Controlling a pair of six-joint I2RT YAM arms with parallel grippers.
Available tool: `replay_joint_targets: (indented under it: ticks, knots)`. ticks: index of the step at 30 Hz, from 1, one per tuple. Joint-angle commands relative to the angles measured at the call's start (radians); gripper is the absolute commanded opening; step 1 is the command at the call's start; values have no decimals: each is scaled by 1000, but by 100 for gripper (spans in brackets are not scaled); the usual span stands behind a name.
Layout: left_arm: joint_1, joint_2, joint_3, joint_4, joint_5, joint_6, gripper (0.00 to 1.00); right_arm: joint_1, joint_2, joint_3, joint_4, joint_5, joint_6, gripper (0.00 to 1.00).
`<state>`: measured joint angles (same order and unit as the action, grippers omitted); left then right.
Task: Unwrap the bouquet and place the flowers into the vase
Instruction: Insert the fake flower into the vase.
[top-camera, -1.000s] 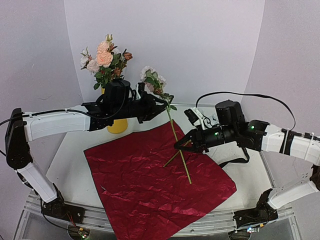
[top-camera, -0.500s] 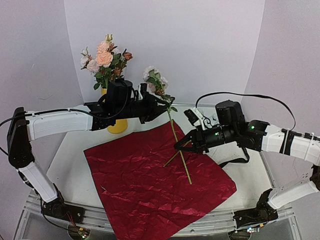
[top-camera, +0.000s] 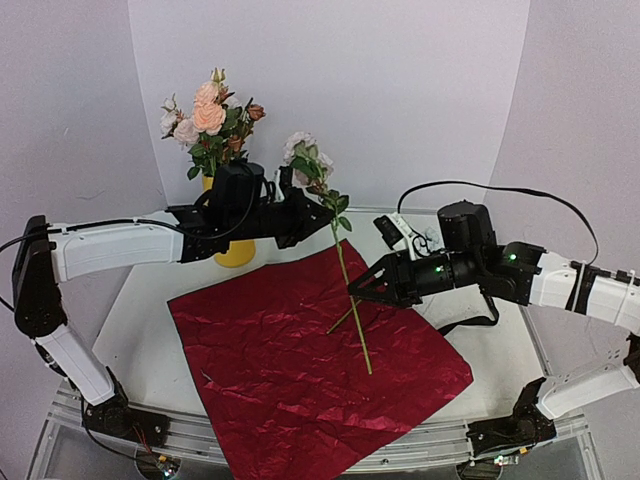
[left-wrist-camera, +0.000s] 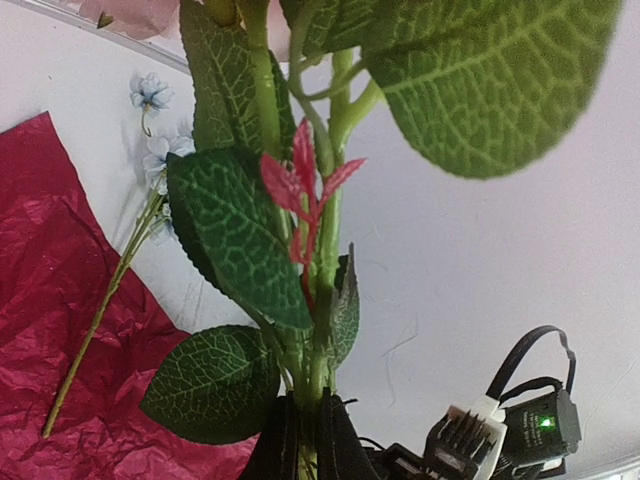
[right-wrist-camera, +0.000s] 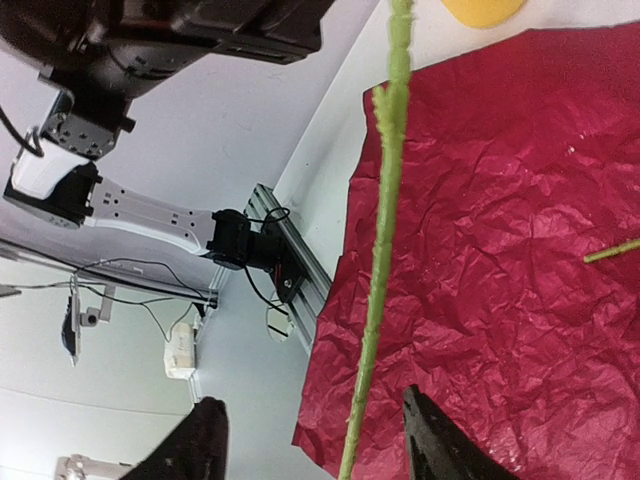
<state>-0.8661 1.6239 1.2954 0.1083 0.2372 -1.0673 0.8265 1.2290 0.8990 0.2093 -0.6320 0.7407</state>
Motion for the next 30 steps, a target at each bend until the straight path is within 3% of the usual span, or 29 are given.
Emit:
replay_joint_targets:
  ticks: [1, 8, 15, 22, 27, 30]
  knots:
    - [-5, -103, -10, -67, -67, 114, 0, 5, -26, -20, 0, 31, -16, 67]
    - [-5, -194, -7, -346, -207, 304, 0, 5, -10, -20, -15, 55, -12, 68]
    - [-5, -352, 22, -527, -548, 504, 0, 7, -6, -11, -26, 73, -14, 68]
    - [-4, -534, 48, -501, -919, 637, 0, 6, -6, 1, -38, 96, -15, 68]
    - [-4, -606, 60, -362, -1045, 757, 0, 5, 5, 6, -39, 109, -12, 68]
    - [-4, -621, 49, -197, -1078, 883, 0, 6, 20, 20, -39, 108, -14, 68]
